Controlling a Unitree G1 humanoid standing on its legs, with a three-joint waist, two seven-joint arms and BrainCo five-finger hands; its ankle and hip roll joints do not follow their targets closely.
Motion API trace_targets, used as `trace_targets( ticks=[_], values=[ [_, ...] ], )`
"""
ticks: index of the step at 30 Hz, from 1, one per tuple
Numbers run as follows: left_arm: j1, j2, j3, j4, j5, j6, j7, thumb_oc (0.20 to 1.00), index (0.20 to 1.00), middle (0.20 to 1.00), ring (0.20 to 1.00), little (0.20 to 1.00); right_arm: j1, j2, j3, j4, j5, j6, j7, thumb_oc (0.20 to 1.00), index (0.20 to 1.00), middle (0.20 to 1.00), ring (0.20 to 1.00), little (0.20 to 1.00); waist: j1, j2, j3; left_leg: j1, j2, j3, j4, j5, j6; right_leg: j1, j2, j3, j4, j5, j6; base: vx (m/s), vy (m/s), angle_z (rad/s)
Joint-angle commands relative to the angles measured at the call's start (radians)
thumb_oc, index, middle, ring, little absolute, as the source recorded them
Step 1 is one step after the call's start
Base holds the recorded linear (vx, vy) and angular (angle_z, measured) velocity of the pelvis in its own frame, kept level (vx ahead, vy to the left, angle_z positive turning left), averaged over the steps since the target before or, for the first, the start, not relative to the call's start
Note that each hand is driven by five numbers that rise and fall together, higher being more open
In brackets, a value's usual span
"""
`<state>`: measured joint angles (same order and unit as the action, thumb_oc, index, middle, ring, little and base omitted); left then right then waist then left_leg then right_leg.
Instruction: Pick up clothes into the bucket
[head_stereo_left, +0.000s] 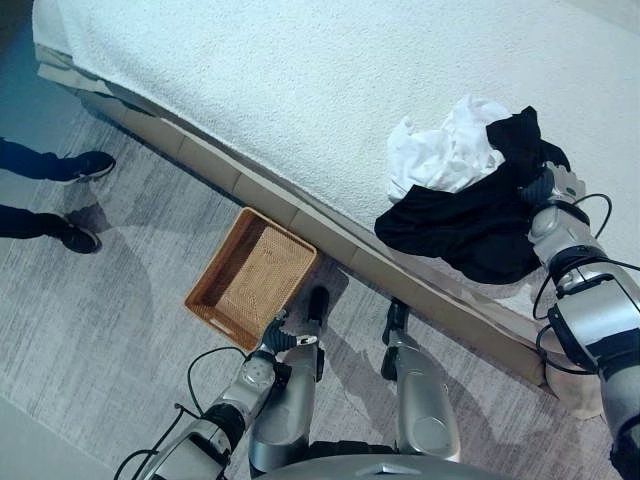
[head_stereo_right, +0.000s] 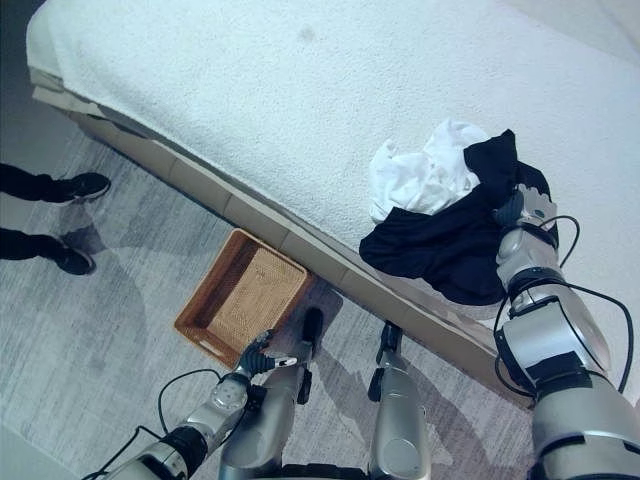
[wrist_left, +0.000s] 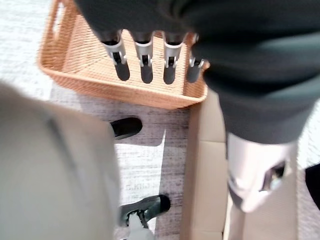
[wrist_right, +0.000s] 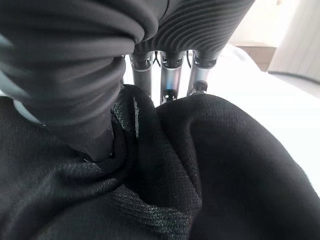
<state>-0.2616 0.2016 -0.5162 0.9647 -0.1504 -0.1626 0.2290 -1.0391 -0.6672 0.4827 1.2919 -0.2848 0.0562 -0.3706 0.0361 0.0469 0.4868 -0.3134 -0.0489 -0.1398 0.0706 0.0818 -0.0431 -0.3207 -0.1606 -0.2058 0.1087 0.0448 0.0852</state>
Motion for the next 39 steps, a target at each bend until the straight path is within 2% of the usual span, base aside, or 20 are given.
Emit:
trace_targets(
  ticks=[1,8,10,12,17,19,22,29,30,32,35,36,37,39],
  values=[
    [0.007,0.026,0.039,-0.041,0.004,-0.024,0.024,1.000,1.000,1.000,1.000,1.000,-0.104,-0.065,0.058,-0.075,0.040,-0.028,-0.069,0.200,0.200,0.200,0.200,0.200,-0.031,-0.083,-0.027,-0.021,-0.017,0.020,0.054,-0.056,-0.003,0.034,-0.024,0.080,0.015,-0.031,0.048,0.01,-0.011,-0.24],
    [0.008,0.118,0.110,-0.267,-0.026,-0.056,0.043,1.000,1.000,1.000,1.000,1.000,-0.121,-0.125,0.050,-0.280,0.014,-0.021,-0.099,0.200,0.200,0.200,0.200,0.200,-0.052,-0.112,-0.080,0.038,0.002,0.054,0.045,-0.073,-0.003,0.075,-0.010,0.100,-0.001,-0.024,0.049,0.02,-0.005,-0.15],
    [0.006,0.146,0.146,-0.345,-0.041,-0.063,0.041,1.000,1.000,1.000,1.000,1.000,-0.116,-0.164,0.032,-0.410,-0.021,-0.011,-0.100,0.200,0.200,0.200,0.200,0.200,-0.065,-0.121,-0.113,0.068,0.007,0.063,0.041,-0.082,-0.003,0.100,-0.001,0.107,-0.009,-0.027,0.048,0.04,-0.021,-0.16],
    [0.008,0.150,0.153,-0.368,-0.044,-0.061,0.038,1.000,1.000,1.000,1.000,1.000,-0.101,-0.173,0.020,-0.447,-0.033,-0.005,-0.097,0.200,0.200,0.200,0.200,0.200,-0.066,-0.123,-0.122,0.084,0.010,0.066,0.037,-0.085,-0.002,0.113,0.002,0.108,-0.011,-0.030,0.047,0.05,-0.015,-0.23],
    [0.001,0.180,0.172,-0.515,-0.069,-0.063,0.007,1.000,1.000,1.000,1.000,1.000,-0.085,-0.203,-0.028,-0.579,-0.056,-0.001,-0.082,0.200,0.200,0.200,0.200,0.200,-0.083,-0.128,-0.190,0.152,0.020,0.087,0.025,-0.101,0.000,0.169,0.024,0.123,-0.032,-0.036,0.044,0.04,-0.021,-0.13],
    [0.003,0.184,0.172,-0.537,-0.075,-0.061,0.000,1.000,1.000,1.000,1.000,1.000,-0.080,-0.202,-0.039,-0.594,-0.047,-0.004,-0.079,0.200,0.200,0.200,0.200,0.200,-0.085,-0.130,-0.202,0.165,0.023,0.092,0.020,-0.102,0.001,0.180,0.028,0.127,-0.038,-0.036,0.042,0.03,-0.021,-0.19],
    [0.022,0.186,0.167,-0.574,-0.101,-0.056,-0.024,1.000,1.000,1.000,1.000,1.000,-0.070,-0.182,-0.063,-0.601,0.060,-0.037,-0.050,0.200,0.200,0.200,0.200,0.200,-0.092,-0.137,-0.235,0.195,0.033,0.109,0.009,-0.103,0.001,0.205,0.041,0.136,-0.052,-0.034,0.041,0.02,-0.032,-0.13],
    [0.074,0.178,0.157,-0.582,-0.107,-0.034,-0.055,1.000,1.000,1.000,1.000,1.000,-0.071,-0.172,-0.039,-0.579,0.117,-0.060,0.007,0.200,0.200,0.200,0.200,0.200,-0.092,-0.146,-0.270,0.220,0.044,0.119,-0.012,-0.097,-0.002,0.231,0.055,0.138,-0.082,-0.027,0.037,0.01,-0.025,-0.11],
    [0.093,0.174,0.155,-0.577,-0.101,-0.029,-0.061,1.000,1.000,1.000,1.000,1.000,-0.063,-0.164,-0.034,-0.576,0.116,-0.065,0.022,0.404,0.404,0.404,0.404,0.404,-0.090,-0.146,-0.275,0.220,0.046,0.119,-0.014,-0.094,-0.004,0.234,0.056,0.135,-0.087,-0.025,0.036,-0.01,-0.016,-0.08],
    [0.101,0.170,0.155,-0.569,-0.098,-0.026,-0.062,1.000,1.000,1.000,1.000,1.000,-0.059,-0.160,-0.032,-0.568,0.118,-0.067,0.027,1.000,1.000,1.000,1.000,1.000,-0.089,-0.146,-0.277,0.221,0.047,0.120,-0.016,-0.092,-0.005,0.236,0.057,0.133,-0.091,-0.024,0.036,-0.01,-0.013,-0.06],
    [0.132,0.164,0.151,-0.549,-0.096,-0.019,-0.073,1.000,1.000,1.000,1.000,1.000,-0.059,-0.152,-0.001,-0.518,0.143,-0.079,0.079,1.000,1.000,1.000,1.000,1.000,-0.077,-0.149,-0.276,0.218,0.048,0.113,-0.016,-0.086,-0.008,0.240,0.058,0.123,-0.094,-0.022,0.032,0.00,0.000,0.00],
    [0.132,0.163,0.151,-0.549,-0.096,-0.019,-0.073,1.000,1.000,1.000,1.000,1.000,-0.061,-0.152,0.001,-0.516,0.144,-0.080,0.079,0.548,0.548,0.548,0.548,0.548,-0.078,-0.149,-0.276,0.218,0.048,0.113,-0.016,-0.086,-0.008,0.241,0.058,0.123,-0.094,-0.022,0.032,0.00,0.000,0.00],
    [0.139,0.160,0.148,-0.537,-0.092,-0.016,-0.077,1.000,1.000,1.000,1.000,1.000,-0.065,-0.147,0.018,-0.498,0.150,-0.084,0.097,0.200,0.200,0.200,0.200,0.200,-0.075,-0.151,-0.276,0.217,0.049,0.110,-0.016,-0.084,-0.009,0.242,0.058,0.121,-0.098,-0.021,0.031,0.00,0.000,0.00],
    [0.150,0.157,0.146,-0.527,-0.092,-0.014,-0.080,1.000,1.000,1.000,1.000,1.000,-0.074,-0.140,0.032,-0.469,0.164,-0.087,0.111,0.200,0.200,0.200,0.200,0.200,-0.071,-0.152,-0.275,0.216,0.051,0.106,-0.018,-0.081,-0.011,0.244,0.058,0.117,-0.101,-0.020,0.031,0.00,0.000,0.00]
  ],
)
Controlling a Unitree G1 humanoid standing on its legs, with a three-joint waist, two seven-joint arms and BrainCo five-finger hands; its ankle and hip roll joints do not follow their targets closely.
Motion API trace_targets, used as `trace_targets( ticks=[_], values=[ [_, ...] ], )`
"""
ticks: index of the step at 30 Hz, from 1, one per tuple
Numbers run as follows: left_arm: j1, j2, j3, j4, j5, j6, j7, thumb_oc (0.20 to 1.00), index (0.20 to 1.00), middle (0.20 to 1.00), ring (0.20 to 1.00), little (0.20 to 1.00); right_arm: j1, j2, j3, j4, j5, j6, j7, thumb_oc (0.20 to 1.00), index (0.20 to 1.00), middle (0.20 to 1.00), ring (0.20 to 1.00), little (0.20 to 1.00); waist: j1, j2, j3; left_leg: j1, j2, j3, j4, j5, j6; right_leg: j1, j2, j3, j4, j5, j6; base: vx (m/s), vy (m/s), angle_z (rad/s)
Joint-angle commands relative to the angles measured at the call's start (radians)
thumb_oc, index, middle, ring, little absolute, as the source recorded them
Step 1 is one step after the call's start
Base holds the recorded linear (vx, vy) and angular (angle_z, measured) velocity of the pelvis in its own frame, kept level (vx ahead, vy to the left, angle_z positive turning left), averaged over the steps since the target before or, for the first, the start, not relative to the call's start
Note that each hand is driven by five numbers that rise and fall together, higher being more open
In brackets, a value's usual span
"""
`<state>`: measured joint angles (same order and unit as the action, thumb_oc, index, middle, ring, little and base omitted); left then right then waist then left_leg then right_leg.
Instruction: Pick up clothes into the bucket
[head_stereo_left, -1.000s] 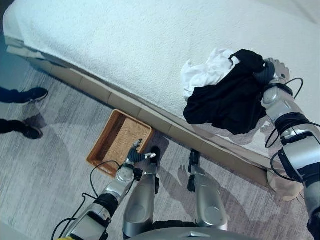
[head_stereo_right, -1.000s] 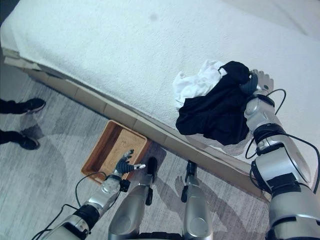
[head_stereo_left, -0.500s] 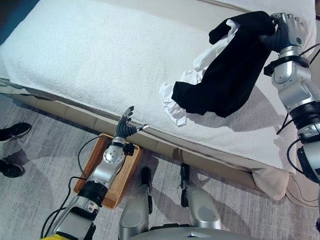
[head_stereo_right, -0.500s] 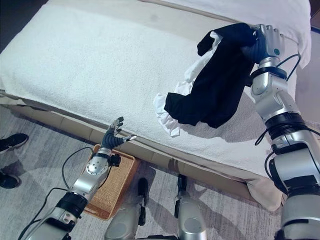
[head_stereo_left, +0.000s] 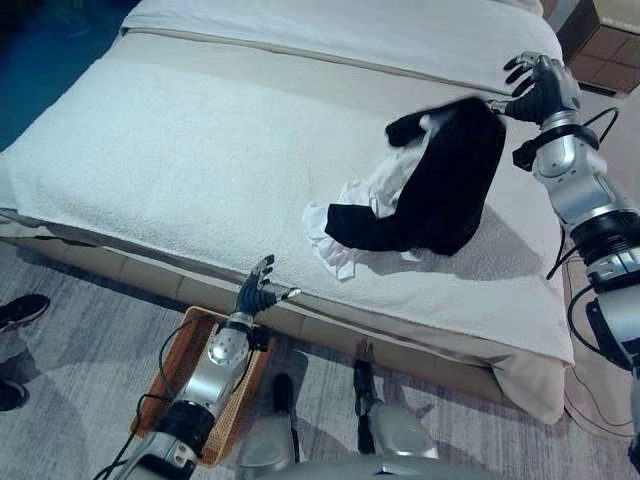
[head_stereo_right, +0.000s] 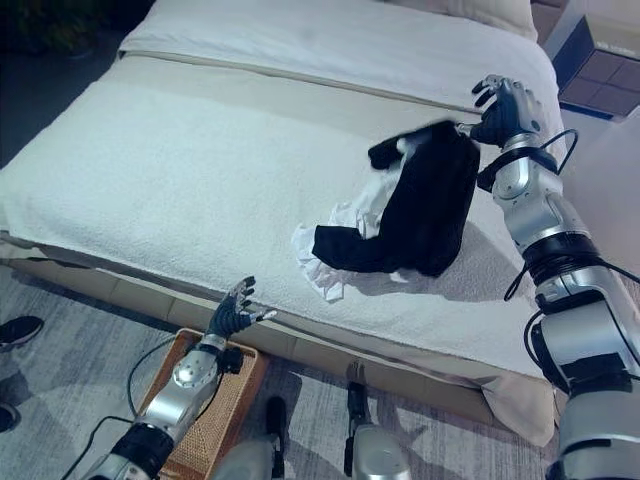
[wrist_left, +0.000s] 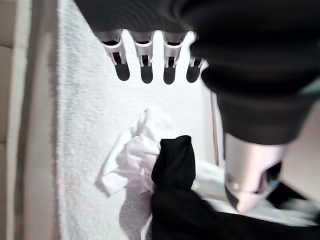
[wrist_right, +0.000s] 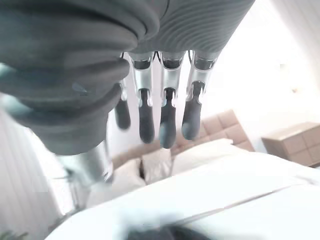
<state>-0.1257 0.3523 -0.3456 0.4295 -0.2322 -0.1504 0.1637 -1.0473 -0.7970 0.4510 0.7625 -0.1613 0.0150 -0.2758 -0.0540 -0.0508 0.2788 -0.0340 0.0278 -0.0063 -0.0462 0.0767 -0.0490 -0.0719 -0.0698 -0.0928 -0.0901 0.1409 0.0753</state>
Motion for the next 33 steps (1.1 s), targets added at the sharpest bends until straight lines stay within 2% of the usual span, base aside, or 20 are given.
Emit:
trace_targets(
  ticks=[1,16,17,18,19,20,28,31,33],
  values=[
    [0.022,0.003,-0.023,0.019,-0.009,-0.021,-0.016,1.000,1.000,1.000,1.000,1.000,-0.069,-0.009,0.073,0.062,0.040,-0.047,0.026,0.200,0.200,0.200,0.200,0.200,0.023,-0.055,-0.064,-0.065,-0.026,-0.028,0.099,-0.074,-0.006,-0.005,-0.032,0.001,0.097,-0.115,0.041,-0.01,-0.009,0.03],
    [0.080,-0.027,-0.002,0.117,0.006,-0.004,-0.020,1.000,1.000,1.000,1.000,1.000,-0.034,0.005,0.072,0.100,0.029,-0.046,0.044,0.200,0.200,0.200,0.200,0.200,0.046,-0.052,-0.031,-0.093,-0.031,-0.050,0.114,-0.067,-0.009,-0.019,-0.039,-0.017,0.112,-0.116,0.041,-0.01,-0.002,0.06],
    [0.077,-0.029,-0.001,0.130,0.008,-0.004,-0.019,1.000,1.000,1.000,1.000,1.000,-0.033,0.012,0.071,0.113,0.028,-0.044,0.042,0.347,0.347,0.347,0.347,0.347,0.047,-0.051,-0.027,-0.099,-0.032,-0.052,0.116,-0.067,-0.009,-0.025,-0.039,-0.018,0.115,-0.116,0.041,-0.04,0.000,0.00],
    [0.073,-0.030,-0.003,0.143,0.013,-0.002,-0.017,1.000,1.000,1.000,1.000,1.000,-0.031,0.020,0.069,0.133,0.026,-0.040,0.038,0.551,0.551,0.551,0.551,0.551,0.049,-0.049,-0.021,-0.106,-0.032,-0.053,0.117,-0.065,-0.009,-0.032,-0.039,-0.018,0.118,-0.116,0.041,-0.06,-0.002,0.00],
    [0.068,-0.031,-0.006,0.165,0.022,0.001,-0.012,1.000,1.000,1.000,1.000,1.000,-0.032,0.027,0.068,0.160,0.020,-0.035,0.032,0.671,0.671,0.671,0.671,0.671,0.052,-0.048,-0.014,-0.113,-0.031,-0.054,0.118,-0.062,-0.010,-0.039,-0.040,-0.019,0.120,-0.115,0.041,-0.06,-0.009,0.02],
    [0.059,-0.033,-0.010,0.192,0.035,0.004,-0.007,1.000,1.000,1.000,1.000,1.000,-0.033,0.035,0.070,0.193,0.013,-0.030,0.027,1.000,1.000,1.000,1.000,1.000,0.053,-0.046,-0.007,-0.123,-0.031,-0.056,0.119,-0.059,-0.010,-0.049,-0.041,-0.021,0.123,-0.114,0.041,-0.05,-0.012,0.04],
    [0.032,-0.076,-0.041,0.439,0.132,0.041,0.019,1.000,1.000,1.000,1.000,1.000,-0.010,0.096,0.027,0.447,-0.005,0.003,-0.020,1.000,1.000,1.000,1.000,1.000,0.064,-0.013,0.033,-0.164,-0.040,-0.071,0.127,-0.046,-0.004,-0.097,-0.048,-0.027,0.164,-0.123,0.038,-0.01,0.005,0.09],
    [0.021,-0.100,-0.039,0.586,0.161,0.059,0.038,1.000,1.000,1.000,1.000,1.000,0.006,0.107,0.011,0.525,-0.033,0.027,-0.049,1.000,1.000,1.000,1.000,1.000,0.067,0.020,0.076,-0.201,-0.050,-0.086,0.123,-0.031,0.001,-0.151,-0.059,-0.032,0.213,-0.139,0.034,-0.04,0.020,0.05],
    [0.017,-0.109,-0.040,0.612,0.165,0.062,0.042,1.000,1.000,1.000,1.000,1.000,0.017,0.112,0.002,0.547,-0.036,0.028,-0.056,1.000,1.000,1.000,1.000,1.000,0.068,0.027,0.082,-0.209,-0.052,-0.091,0.121,-0.026,0.002,-0.160,-0.061,-0.038,0.220,-0.142,0.034,-0.02,0.001,0.19]
  ],
)
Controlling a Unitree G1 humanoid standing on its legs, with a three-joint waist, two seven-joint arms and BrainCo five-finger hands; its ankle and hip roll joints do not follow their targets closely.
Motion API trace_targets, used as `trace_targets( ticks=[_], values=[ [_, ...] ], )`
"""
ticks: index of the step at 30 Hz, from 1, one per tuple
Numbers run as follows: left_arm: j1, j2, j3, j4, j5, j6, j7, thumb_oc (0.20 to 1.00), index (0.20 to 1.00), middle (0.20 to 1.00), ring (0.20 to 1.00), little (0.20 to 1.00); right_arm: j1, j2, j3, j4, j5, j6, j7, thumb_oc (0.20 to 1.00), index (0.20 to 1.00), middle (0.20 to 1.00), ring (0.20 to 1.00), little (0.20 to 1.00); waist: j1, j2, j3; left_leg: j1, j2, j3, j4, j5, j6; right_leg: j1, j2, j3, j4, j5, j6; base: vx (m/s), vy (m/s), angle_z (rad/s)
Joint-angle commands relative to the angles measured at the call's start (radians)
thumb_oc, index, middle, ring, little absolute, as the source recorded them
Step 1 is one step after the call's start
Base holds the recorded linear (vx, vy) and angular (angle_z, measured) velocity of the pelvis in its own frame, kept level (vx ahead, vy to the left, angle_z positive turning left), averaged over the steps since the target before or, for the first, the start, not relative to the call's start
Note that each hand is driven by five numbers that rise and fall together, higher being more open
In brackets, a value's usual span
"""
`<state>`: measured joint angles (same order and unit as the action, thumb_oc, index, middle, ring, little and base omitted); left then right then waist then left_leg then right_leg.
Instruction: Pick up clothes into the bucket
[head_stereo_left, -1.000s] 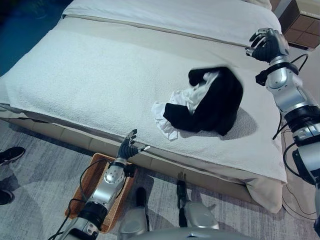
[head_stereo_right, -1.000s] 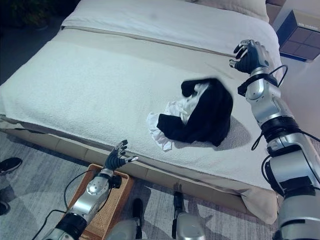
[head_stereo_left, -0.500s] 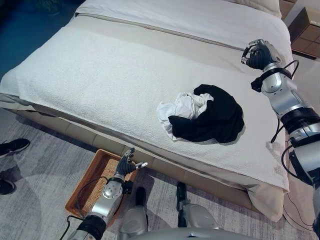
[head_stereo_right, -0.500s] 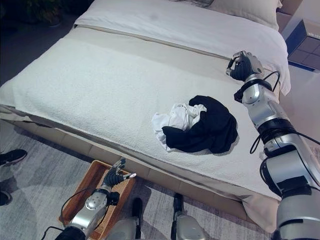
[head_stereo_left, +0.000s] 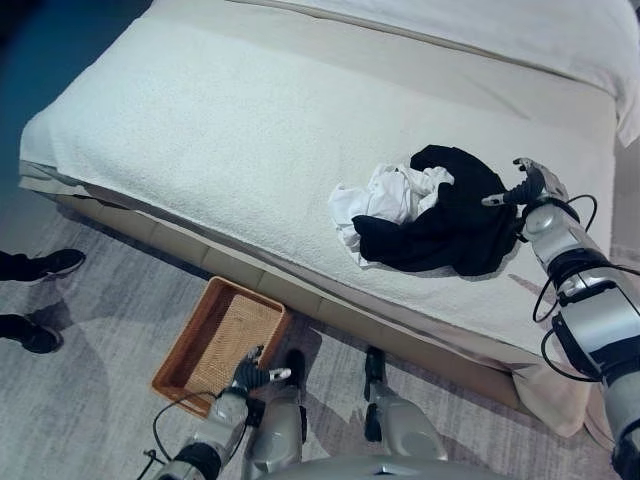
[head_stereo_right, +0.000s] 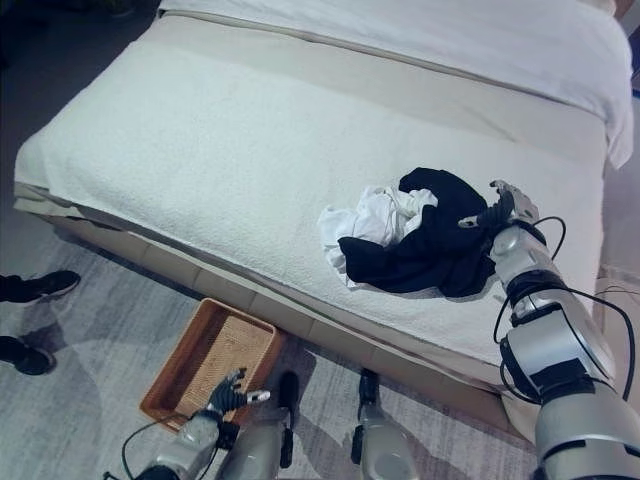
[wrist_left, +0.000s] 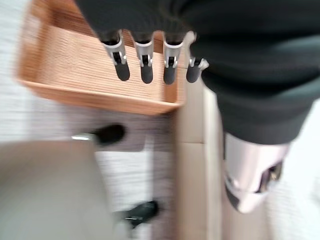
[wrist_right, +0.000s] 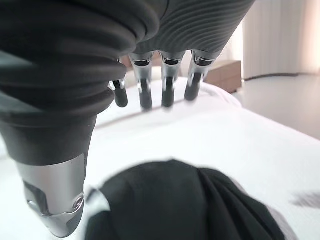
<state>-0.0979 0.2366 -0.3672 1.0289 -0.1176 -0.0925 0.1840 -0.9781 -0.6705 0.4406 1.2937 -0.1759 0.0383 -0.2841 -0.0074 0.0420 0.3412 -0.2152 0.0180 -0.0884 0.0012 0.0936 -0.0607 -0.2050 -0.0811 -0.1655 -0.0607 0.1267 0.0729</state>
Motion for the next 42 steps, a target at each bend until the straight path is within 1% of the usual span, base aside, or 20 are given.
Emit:
trace_targets(
  ticks=[1,6,9,16,17,18,19,20,24,25,26,28,33,34,35,39,40,42],
  values=[
    [-0.012,0.007,-0.016,0.025,0.049,0.005,0.027,1.000,1.000,1.000,1.000,1.000,-0.046,-0.016,0.012,0.031,-0.026,0.009,-0.049,1.000,1.000,1.000,1.000,1.000,0.023,-0.059,0.028,-0.037,-0.043,-0.013,0.073,-0.039,0.014,-0.036,-0.053,0.031,0.197,-0.129,0.035,-0.01,-0.003,0.20],
    [-0.017,-0.009,-0.012,0.054,0.030,0.006,0.042,1.000,1.000,1.000,1.000,1.000,-0.033,-0.012,0.003,0.080,-0.034,0.020,-0.049,1.000,1.000,1.000,1.000,1.000,0.033,-0.033,0.057,-0.063,-0.047,-0.033,0.064,-0.022,0.014,-0.066,-0.060,0.019,0.211,-0.132,0.034,-0.01,-0.013,0.06],
    [-0.028,-0.015,-0.020,0.038,0.016,0.002,0.052,1.000,1.000,1.000,1.000,1.000,-0.038,-0.009,0.005,0.089,-0.041,0.027,-0.057,1.000,1.000,1.000,1.000,1.000,0.038,-0.019,0.079,-0.080,-0.049,-0.044,0.062,-0.013,0.012,-0.089,-0.064,0.014,0.229,-0.135,0.032,-0.03,-0.017,0.10],
    [-0.078,-0.032,-0.073,-0.055,-0.035,-0.021,0.074,1.000,1.000,1.000,1.000,1.000,-0.086,-0.011,0.023,0.101,-0.033,0.031,-0.077,1.000,1.000,1.000,1.000,1.000,0.045,0.003,0.130,-0.130,-0.056,-0.064,0.076,-0.004,0.013,-0.145,-0.074,0.010,0.274,-0.146,0.027,-0.03,-0.020,0.11],
    [-0.083,-0.034,-0.084,-0.082,-0.045,-0.027,0.078,1.000,1.000,1.000,1.000,1.000,-0.098,-0.012,0.027,0.099,-0.032,0.031,-0.085,0.790,0.790,0.790,0.790,0.790,0.046,0.006,0.138,-0.138,-0.059,-0.068,0.082,-0.003,0.014,-0.153,-0.077,0.008,0.284,-0.149,0.025,-0.02,-0.018,0.07],
    [-0.087,-0.035,-0.094,-0.103,-0.049,-0.030,0.078,1.000,1.000,1.000,1.000,1.000,-0.107,-0.016,0.030,0.099,-0.029,0.031,-0.089,0.482,0.482,0.482,0.482,0.482,0.047,0.010,0.144,-0.143,-0.060,-0.071,0.086,-0.004,0.014,-0.161,-0.079,0.007,0.292,-0.151,0.025,-0.02,-0.013,0.06],
    [-0.090,-0.035,-0.102,-0.122,-0.053,-0.032,0.079,1.000,1.000,1.000,1.000,1.000,-0.113,-0.017,0.029,0.098,-0.026,0.031,-0.099,0.213,0.213,0.213,0.213,0.213,0.048,0.012,0.150,-0.148,-0.061,-0.072,0.092,-0.006,0.014,-0.165,-0.081,0.005,0.300,-0.154,0.026,-0.01,-0.004,0.05],
    [-0.093,-0.037,-0.109,-0.133,-0.056,-0.035,0.082,1.000,1.000,1.000,1.000,1.000,-0.117,-0.019,0.031,0.092,-0.028,0.029,-0.108,0.200,0.200,0.200,0.200,0.200,0.048,0.014,0.154,-0.152,-0.062,-0.071,0.097,-0.007,0.014,-0.170,-0.083,0.006,0.306,-0.156,0.026,0.00,0.002,0.05],
    [-0.109,-0.044,-0.125,-0.138,-0.057,-0.035,0.091,1.000,1.000,1.000,1.000,1.000,-0.142,-0.016,0.044,0.068,-0.032,0.021,-0.127,0.200,0.200,0.200,0.200,0.200,0.047,0.010,0.170,-0.171,-0.070,-0.067,0.146,-0.031,0.017,-0.190,-0.091,0.013,0.350,-0.173,0.025,-0.01,0.003,0.06],
    [-0.115,-0.046,-0.126,-0.125,-0.056,-0.033,0.098,1.000,1.000,1.000,1.000,1.000,-0.152,-0.008,0.048,0.054,-0.030,0.015,-0.133,0.200,0.200,0.200,0.200,0.200,0.045,0.004,0.176,-0.178,-0.076,-0.061,0.178,-0.048,0.019,-0.198,-0.096,0.016,0.379,-0.182,0.024,-0.01,0.009,0.06],
    [-0.115,-0.046,-0.126,-0.125,-0.056,-0.033,0.099,1.000,1.000,1.000,1.000,1.000,-0.152,-0.008,0.048,0.054,-0.030,0.015,-0.133,0.200,0.200,0.200,0.200,0.200,0.045,0.004,0.175,-0.179,-0.076,-0.061,0.180,-0.049,0.019,-0.199,-0.097,0.016,0.381,-0.184,0.025,-0.01,0.010,0.06],
    [-0.113,-0.045,-0.114,-0.101,-0.054,-0.033,0.107,1.000,1.000,1.000,1.000,1.000,-0.162,0.005,0.052,0.022,-0.027,0.007,-0.137,0.200,0.200,0.200,0.200,0.200,0.041,-0.008,0.179,-0.184,-0.077,-0.054,0.214,-0.067,0.018,-0.206,-0.096,0.027,0.407,-0.192,0.026,0.00,0.004,0.05],
    [-0.097,-0.028,-0.092,-0.078,-0.047,-0.034,0.113,1.000,1.000,1.000,1.000,1.000,-0.176,0.014,0.064,-0.010,-0.029,0.001,-0.139,0.200,0.200,0.200,0.200,0.200,0.036,-0.025,0.179,-0.184,-0.071,-0.039,0.258,-0.094,0.017,-0.205,-0.094,0.042,0.432,-0.204,0.027,0.00,0.004,-0.02],
    [-0.097,-0.028,-0.092,-0.078,-0.047,-0.034,0.113,1.000,1.000,1.000,1.000,1.000,-0.176,0.014,0.064,-0.010,-0.029,0.001,-0.139,0.200,0.200,0.200,0.200,0.200,0.036,-0.025,0.179,-0.184,-0.071,-0.039,0.258,-0.094,0.017,-0.205,-0.094,0.042,0.432,-0.204,0.027,-0.03,0.013,-0.12],
    [-0.084,-0.018,-0.066,-0.067,-0.052,-0.036,0.117,1.000,1.000,1.000,1.000,1.000,-0.188,0.011,0.068,-0.054,-0.024,-0.006,-0.140,0.200,0.200,0.200,0.200,0.200,0.031,-0.037,0.174,-0.176,-0.065,-0.028,0.278,-0.107,0.015,-0.200,-0.089,0.054,0.442,-0.207,0.026,-0.04,0.013,-0.14],
    [-0.071,-0.013,-0.046,-0.064,-0.057,-0.039,0.117,1.000,1.000,1.000,1.000,1.000,-0.195,0.008,0.064,-0.092,-0.012,-0.014,-0.147,0.200,0.200,0.200,0.200,0.200,0.027,-0.047,0.162,-0.156,-0.054,-0.013,0.279,-0.114,0.012,-0.190,-0.082,0.063,0.435,-0.200,0.027,-0.03,0.015,-0.22],
    [-0.066,-0.007,-0.034,-0.054,-0.056,-0.040,0.113,1.000,1.000,1.000,1.000,1.000,-0.206,0.001,0.069,-0.121,-0.007,-0.022,-0.145,0.200,0.200,0.200,0.200,0.200,0.022,-0.057,0.150,-0.139,-0.046,-0.002,0.274,-0.115,0.010,-0.177,-0.077,0.068,0.420,-0.192,0.029,-0.02,0.016,-0.17],
    [-0.062,-0.002,-0.027,-0.055,-0.055,-0.041,0.112,1.000,1.000,1.000,1.000,1.000,-0.210,-0.006,0.069,-0.149,-0.004,-0.026,-0.145,0.200,0.200,0.200,0.200,0.200,0.019,-0.063,0.141,-0.126,-0.042,0.004,0.266,-0.115,0.008,-0.168,-0.073,0.072,0.410,-0.188,0.030,-0.01,0.011,-0.20]
  ],
)
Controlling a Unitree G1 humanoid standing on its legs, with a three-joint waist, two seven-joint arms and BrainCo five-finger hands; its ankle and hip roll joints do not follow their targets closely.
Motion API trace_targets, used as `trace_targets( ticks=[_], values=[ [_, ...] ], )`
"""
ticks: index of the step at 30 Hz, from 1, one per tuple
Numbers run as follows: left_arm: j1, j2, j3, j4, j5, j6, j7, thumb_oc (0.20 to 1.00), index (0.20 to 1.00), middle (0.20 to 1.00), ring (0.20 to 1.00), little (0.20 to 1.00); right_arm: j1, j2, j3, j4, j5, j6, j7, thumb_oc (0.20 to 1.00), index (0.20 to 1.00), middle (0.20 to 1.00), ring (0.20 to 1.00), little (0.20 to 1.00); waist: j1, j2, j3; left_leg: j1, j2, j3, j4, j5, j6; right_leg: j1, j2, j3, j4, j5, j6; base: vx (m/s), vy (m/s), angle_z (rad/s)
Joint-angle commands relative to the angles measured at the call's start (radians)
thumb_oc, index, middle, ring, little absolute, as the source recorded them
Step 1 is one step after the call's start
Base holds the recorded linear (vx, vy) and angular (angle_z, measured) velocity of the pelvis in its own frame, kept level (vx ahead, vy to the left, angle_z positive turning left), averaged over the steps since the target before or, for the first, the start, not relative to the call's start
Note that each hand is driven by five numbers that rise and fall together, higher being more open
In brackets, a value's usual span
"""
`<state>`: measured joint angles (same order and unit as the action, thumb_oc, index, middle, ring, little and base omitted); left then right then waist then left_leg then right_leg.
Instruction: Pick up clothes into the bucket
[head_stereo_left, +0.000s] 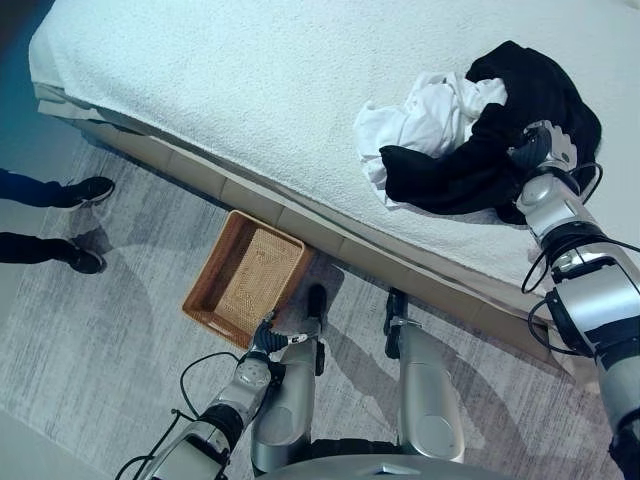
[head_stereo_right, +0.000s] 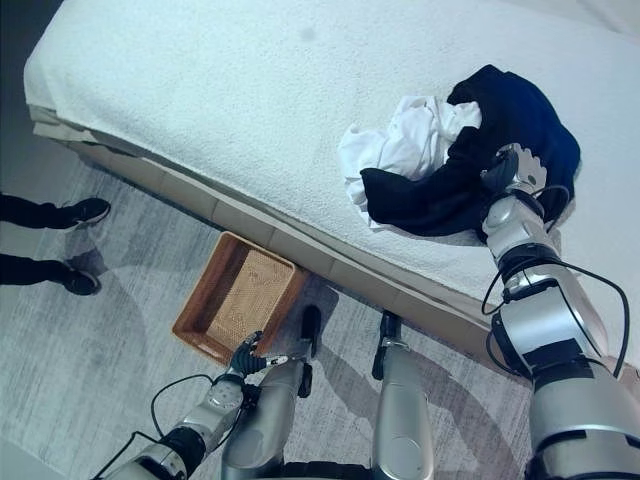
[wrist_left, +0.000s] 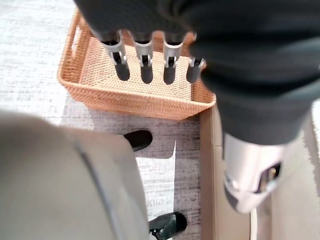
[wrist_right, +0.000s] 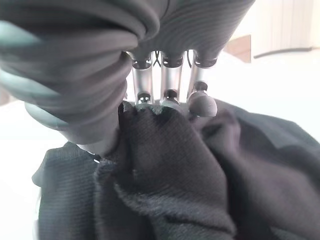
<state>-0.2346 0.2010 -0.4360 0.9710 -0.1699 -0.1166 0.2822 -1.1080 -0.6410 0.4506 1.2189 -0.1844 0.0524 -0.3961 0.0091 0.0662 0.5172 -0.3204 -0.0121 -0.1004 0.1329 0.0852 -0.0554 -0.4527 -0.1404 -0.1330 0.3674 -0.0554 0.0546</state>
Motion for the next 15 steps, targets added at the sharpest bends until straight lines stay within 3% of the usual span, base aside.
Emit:
trace_targets(
  ticks=[1,10,15],
  values=[
    [0.076,0.035,0.056,0.011,-0.004,-0.018,0.010,1.000,1.000,1.000,1.000,1.000,-0.088,-0.051,0.057,-0.135,0.012,-0.046,-0.042,0.200,0.200,0.200,0.200,0.200,-0.006,-0.099,-0.055,0.000,-0.004,0.025,0.119,-0.105,0.001,0.096,-0.006,0.045,-0.040,0.002,0.051,-0.01,0.008,-0.28],
    [0.101,0.047,0.084,-0.007,0.026,-0.014,-0.018,1.000,1.000,1.000,1.000,1.000,-0.045,-0.185,-0.028,-0.383,0.018,-0.067,-0.085,0.200,0.200,0.200,0.200,0.200,-0.035,-0.119,-0.160,0.113,0.005,0.031,0.035,-0.091,-0.010,0.216,0.006,0.033,-0.120,0.011,0.056,0.03,-0.007,-0.13],
    [0.117,0.051,0.092,-0.010,0.044,-0.012,-0.030,1.000,1.000,1.000,1.000,1.000,-0.010,-0.224,-0.064,-0.411,0.015,-0.065,-0.079,0.200,0.200,0.200,0.200,0.200,-0.038,-0.122,-0.199,0.151,0.005,0.032,0.011,-0.090,-0.011,0.266,0.013,0.020,-0.158,0.015,0.052,0.01,-0.003,0.02]
  ],
)
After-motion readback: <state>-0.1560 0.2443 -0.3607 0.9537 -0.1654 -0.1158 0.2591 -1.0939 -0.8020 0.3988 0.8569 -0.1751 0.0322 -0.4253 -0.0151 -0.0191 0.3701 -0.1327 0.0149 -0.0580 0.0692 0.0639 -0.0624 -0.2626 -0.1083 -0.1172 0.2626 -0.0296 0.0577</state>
